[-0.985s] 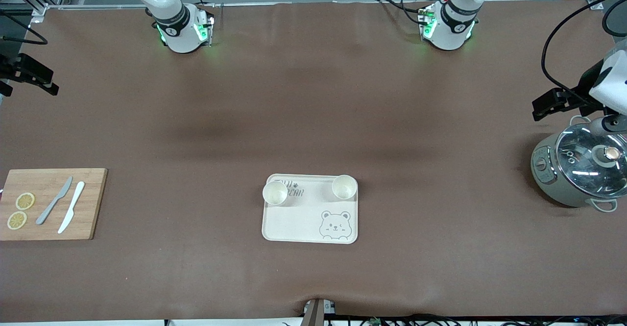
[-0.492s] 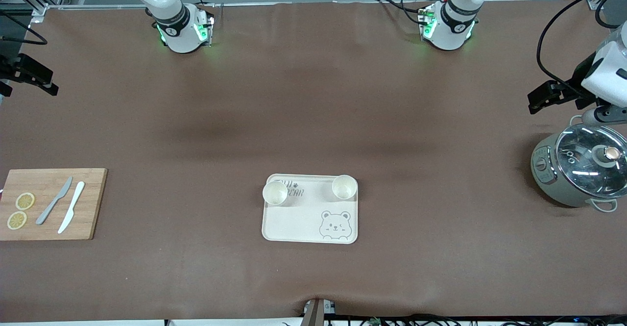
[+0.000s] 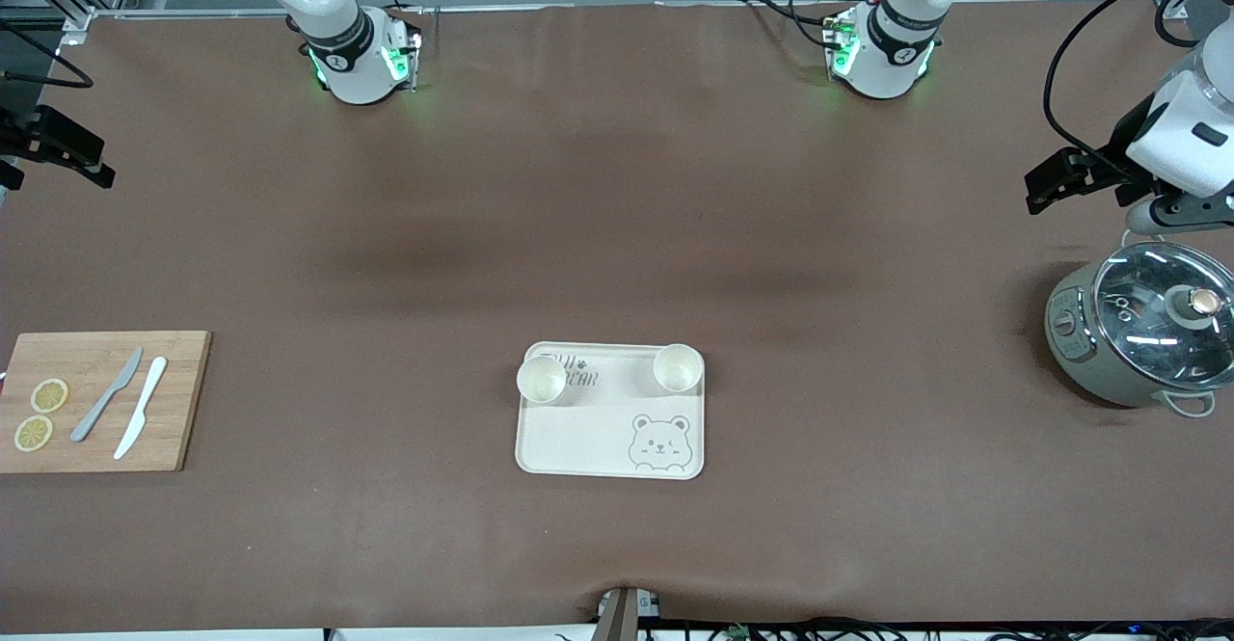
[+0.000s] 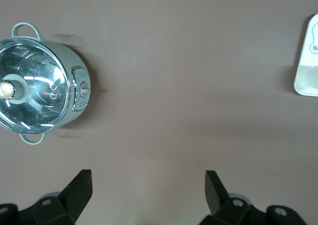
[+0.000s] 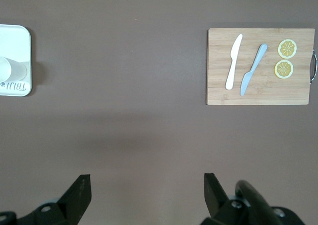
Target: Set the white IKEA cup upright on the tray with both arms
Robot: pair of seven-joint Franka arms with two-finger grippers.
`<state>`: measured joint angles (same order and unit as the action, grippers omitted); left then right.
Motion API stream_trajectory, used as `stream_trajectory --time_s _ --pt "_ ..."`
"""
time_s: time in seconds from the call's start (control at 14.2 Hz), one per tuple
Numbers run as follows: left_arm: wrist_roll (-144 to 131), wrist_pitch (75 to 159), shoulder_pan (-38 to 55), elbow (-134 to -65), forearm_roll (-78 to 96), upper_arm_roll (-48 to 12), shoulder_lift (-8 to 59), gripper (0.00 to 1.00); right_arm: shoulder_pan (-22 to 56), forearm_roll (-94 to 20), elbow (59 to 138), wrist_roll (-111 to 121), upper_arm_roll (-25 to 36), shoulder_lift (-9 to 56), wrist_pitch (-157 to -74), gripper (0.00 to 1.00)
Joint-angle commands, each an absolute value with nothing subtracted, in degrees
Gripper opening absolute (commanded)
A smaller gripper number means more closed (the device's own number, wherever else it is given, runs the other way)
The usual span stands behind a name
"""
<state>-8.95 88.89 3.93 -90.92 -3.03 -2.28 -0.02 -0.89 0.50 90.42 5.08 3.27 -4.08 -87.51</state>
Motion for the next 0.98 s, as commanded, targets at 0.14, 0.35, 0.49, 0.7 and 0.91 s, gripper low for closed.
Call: stream_trajectory --time_s 0.14,0.35,0.49,0.7,0.91 --pt "-8.35 89.91 3.87 -92.72 -0.89 -3.25 -2.9 1.0 -1.85 0.7 89.65 4.48 2.64 -3.69 -87.36 1.0" --pt "-8.53 89.12 3.69 -92.46 -0.88 -3.96 -2.99 1.0 -1.76 0.7 89.65 4.48 2.64 -3.78 -87.19 1.0" --pt "-8.26 89.03 3.78 -91.76 -0.88 -3.96 -2.46 1.0 -1.84 0.79 89.65 4.48 2.64 -3.78 -87.28 1.0" --pt "-7.91 89.03 3.6 -91.67 -0.79 -3.69 -2.37 1.0 -1.93 0.79 89.65 4.48 2.64 -3.69 -87.1 1.0" --pt "-7.65 89.03 3.43 -91.67 -0.62 -3.52 -2.46 1.0 -1.85 0.7 89.65 4.48 2.64 -3.69 -87.01 1.0"
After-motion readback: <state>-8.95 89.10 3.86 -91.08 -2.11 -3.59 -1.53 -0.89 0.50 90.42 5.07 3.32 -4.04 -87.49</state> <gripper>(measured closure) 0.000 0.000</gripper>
